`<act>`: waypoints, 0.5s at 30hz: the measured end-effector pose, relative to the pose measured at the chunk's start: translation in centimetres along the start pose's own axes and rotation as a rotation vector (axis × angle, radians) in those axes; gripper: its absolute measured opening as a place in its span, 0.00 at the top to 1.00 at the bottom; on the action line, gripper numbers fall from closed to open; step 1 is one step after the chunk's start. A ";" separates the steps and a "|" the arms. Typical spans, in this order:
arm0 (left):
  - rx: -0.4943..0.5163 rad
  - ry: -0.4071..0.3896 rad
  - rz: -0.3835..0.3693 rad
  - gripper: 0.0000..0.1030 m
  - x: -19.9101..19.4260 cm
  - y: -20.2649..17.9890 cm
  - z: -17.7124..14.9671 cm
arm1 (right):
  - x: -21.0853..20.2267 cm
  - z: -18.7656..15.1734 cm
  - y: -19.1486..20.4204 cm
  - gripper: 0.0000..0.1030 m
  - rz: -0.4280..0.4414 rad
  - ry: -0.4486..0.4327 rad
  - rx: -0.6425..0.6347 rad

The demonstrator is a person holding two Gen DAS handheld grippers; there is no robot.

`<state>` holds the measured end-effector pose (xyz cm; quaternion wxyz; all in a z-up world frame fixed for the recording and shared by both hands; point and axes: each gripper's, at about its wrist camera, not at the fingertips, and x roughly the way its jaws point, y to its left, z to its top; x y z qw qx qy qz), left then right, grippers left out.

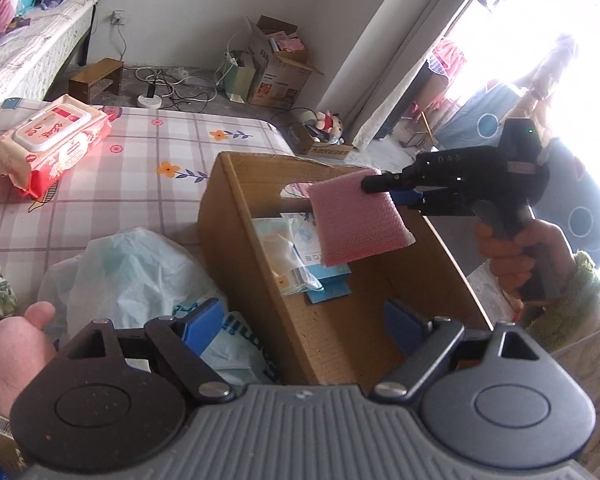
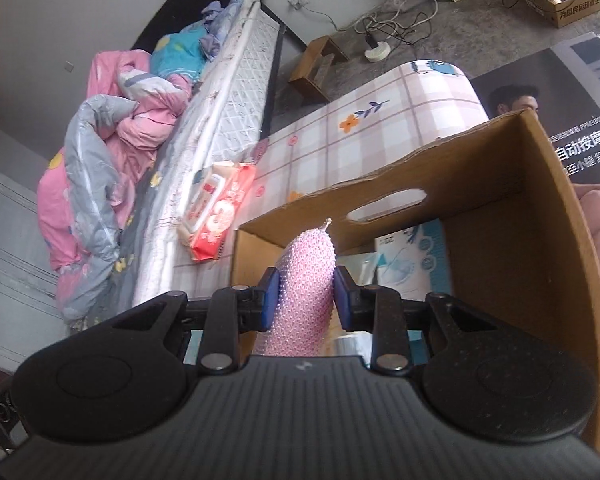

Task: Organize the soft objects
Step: 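Lift the pink pad with the right gripper and carry it to the box, then lower the pink pad into the cardboard box and open the right gripper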

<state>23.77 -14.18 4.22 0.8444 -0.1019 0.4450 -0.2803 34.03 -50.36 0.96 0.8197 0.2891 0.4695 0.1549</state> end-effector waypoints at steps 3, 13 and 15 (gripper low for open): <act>-0.015 -0.011 0.032 0.14 -0.6 1.0 0.1 | 2.2 1.0 -0.6 0.73 -0.114 0.026 -0.085; -0.036 -0.003 0.041 0.14 -0.9 2.1 -0.1 | 5.5 1.7 -1.9 0.66 -0.358 0.051 -0.288; -0.036 -0.001 0.039 0.14 -0.9 2.2 -0.2 | 5.6 1.7 -1.7 0.60 -0.413 0.038 -0.341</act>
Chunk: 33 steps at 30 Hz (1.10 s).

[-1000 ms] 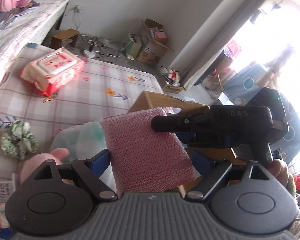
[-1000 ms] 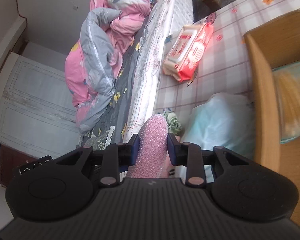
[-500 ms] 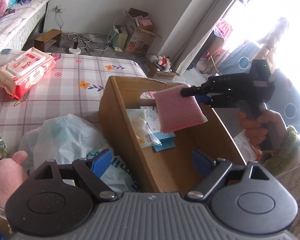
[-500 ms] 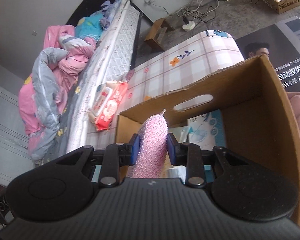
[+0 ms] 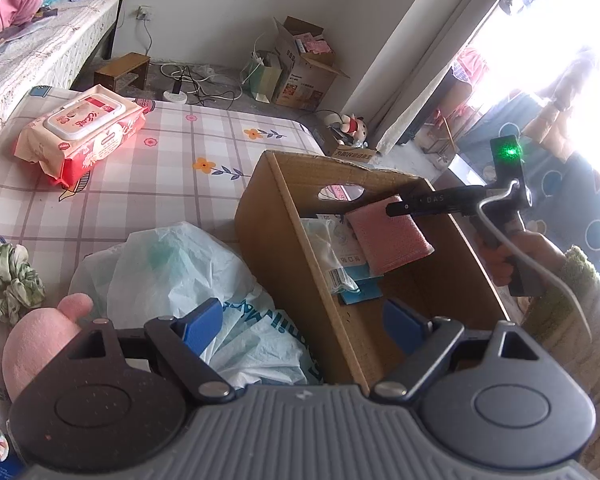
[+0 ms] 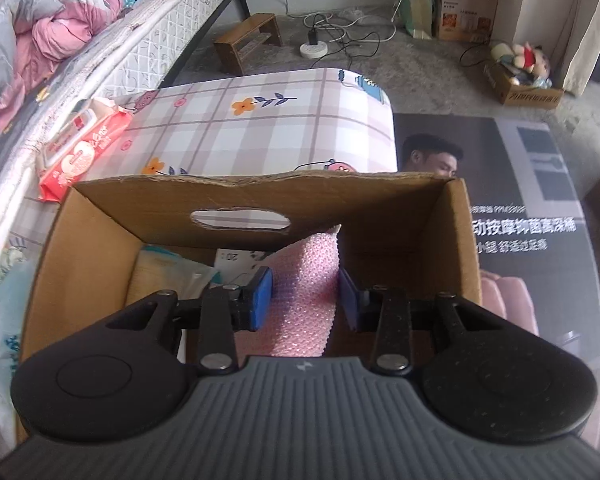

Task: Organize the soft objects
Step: 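Lower the pink pad into the cardboard box and open the right gripper, then move the right gripper down to the pink plush toy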

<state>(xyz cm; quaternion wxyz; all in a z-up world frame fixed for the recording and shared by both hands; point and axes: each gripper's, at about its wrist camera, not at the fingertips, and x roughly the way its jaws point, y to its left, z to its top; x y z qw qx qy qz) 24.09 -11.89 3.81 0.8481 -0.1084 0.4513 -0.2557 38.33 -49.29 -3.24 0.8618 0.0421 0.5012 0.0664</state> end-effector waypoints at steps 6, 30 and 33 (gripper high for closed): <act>0.002 -0.015 0.005 0.14 -0.2 0.2 -0.2 | -0.4 -0.7 0.2 0.56 -0.101 -0.050 -0.056; 0.035 -0.162 0.247 0.07 -9.6 4.5 -7.3 | -9.5 -6.2 7.1 0.47 0.186 -0.148 0.142; 0.009 -0.207 0.264 0.07 -11.4 6.1 -9.2 | -12.1 -6.9 9.8 0.46 0.256 -0.170 0.129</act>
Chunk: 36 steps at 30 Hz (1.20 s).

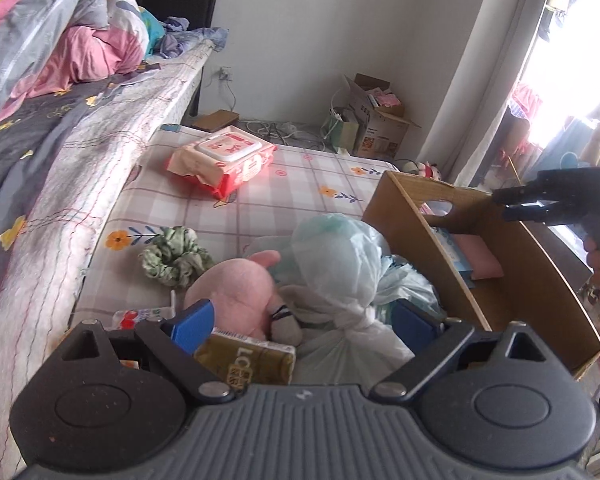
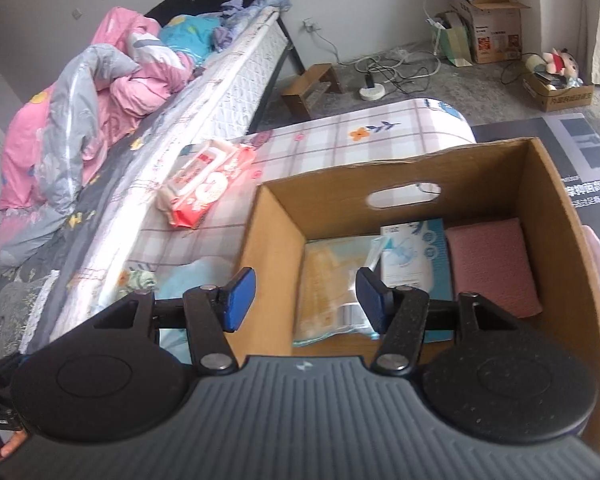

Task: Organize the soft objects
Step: 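Move the right gripper down to the pink plush toy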

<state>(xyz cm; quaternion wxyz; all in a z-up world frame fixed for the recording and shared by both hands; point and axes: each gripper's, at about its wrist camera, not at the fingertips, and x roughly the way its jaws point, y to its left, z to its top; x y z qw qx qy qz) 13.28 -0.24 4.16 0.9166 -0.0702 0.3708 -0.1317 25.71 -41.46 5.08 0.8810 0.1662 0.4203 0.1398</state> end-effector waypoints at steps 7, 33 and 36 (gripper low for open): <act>0.018 -0.040 0.086 0.07 -2.5 2.3 -2.8 | -1.0 -1.8 7.7 0.44 0.137 0.028 -0.055; -0.004 0.051 -0.033 0.26 3.9 6.0 1.7 | 17.5 -2.4 24.1 0.42 0.158 0.412 -0.137; -0.004 0.114 -0.056 0.27 6.4 6.1 2.5 | 19.4 -2.3 24.0 0.42 0.117 0.457 -0.143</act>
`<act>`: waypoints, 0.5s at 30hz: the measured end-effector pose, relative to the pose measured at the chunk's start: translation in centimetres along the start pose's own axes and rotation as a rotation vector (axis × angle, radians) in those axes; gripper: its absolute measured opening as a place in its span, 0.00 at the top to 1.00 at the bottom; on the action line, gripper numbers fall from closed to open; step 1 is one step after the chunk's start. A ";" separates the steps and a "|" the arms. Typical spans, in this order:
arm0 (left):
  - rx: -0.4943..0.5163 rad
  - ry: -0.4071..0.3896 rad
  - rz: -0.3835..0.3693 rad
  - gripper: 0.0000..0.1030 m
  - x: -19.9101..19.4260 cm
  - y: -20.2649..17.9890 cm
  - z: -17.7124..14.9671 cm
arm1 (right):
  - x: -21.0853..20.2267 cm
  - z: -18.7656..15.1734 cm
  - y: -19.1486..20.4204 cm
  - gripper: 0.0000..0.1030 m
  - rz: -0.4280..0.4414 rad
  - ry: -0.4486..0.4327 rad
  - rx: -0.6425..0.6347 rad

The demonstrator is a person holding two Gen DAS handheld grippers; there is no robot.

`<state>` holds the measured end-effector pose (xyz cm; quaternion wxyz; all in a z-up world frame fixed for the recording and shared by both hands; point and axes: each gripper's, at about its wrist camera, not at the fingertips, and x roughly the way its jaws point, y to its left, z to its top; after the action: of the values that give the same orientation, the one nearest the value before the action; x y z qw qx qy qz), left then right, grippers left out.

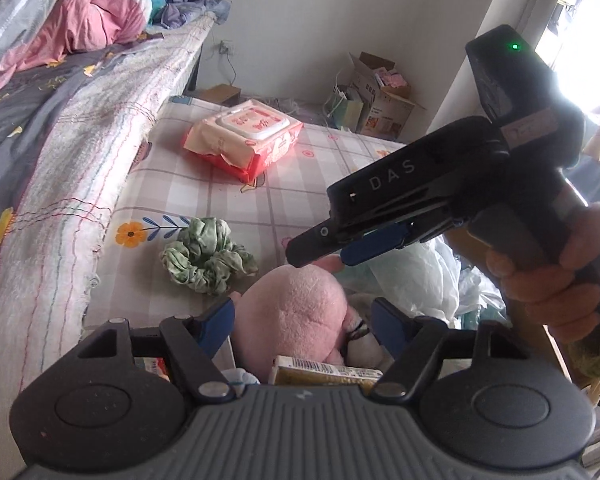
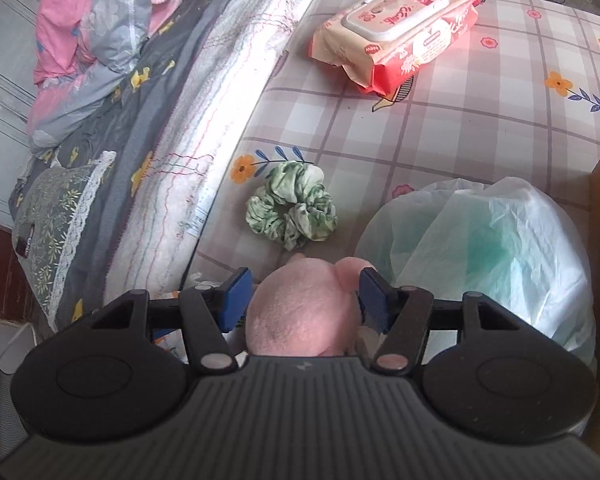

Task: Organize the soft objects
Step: 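Move the right gripper down to the pink plush toy, then close the right gripper on the pink plush toy and lift it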

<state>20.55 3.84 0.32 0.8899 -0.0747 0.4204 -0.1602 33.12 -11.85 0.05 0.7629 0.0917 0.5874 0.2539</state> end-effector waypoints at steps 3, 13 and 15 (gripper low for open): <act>-0.008 0.057 -0.007 0.27 2.0 0.3 0.4 | 1.1 0.6 -0.5 0.41 -0.029 0.030 0.001; 0.011 0.146 -0.001 0.19 4.8 0.1 0.8 | 5.4 2.6 -0.7 0.35 -0.002 0.165 -0.013; 0.036 0.145 0.025 0.18 5.1 -0.4 0.7 | 6.0 2.6 -0.4 0.31 0.015 0.187 -0.023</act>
<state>24.03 1.66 -2.82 0.8603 -0.0419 0.4817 -0.1615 36.80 -8.78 -4.46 0.7039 0.0633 0.6522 0.2740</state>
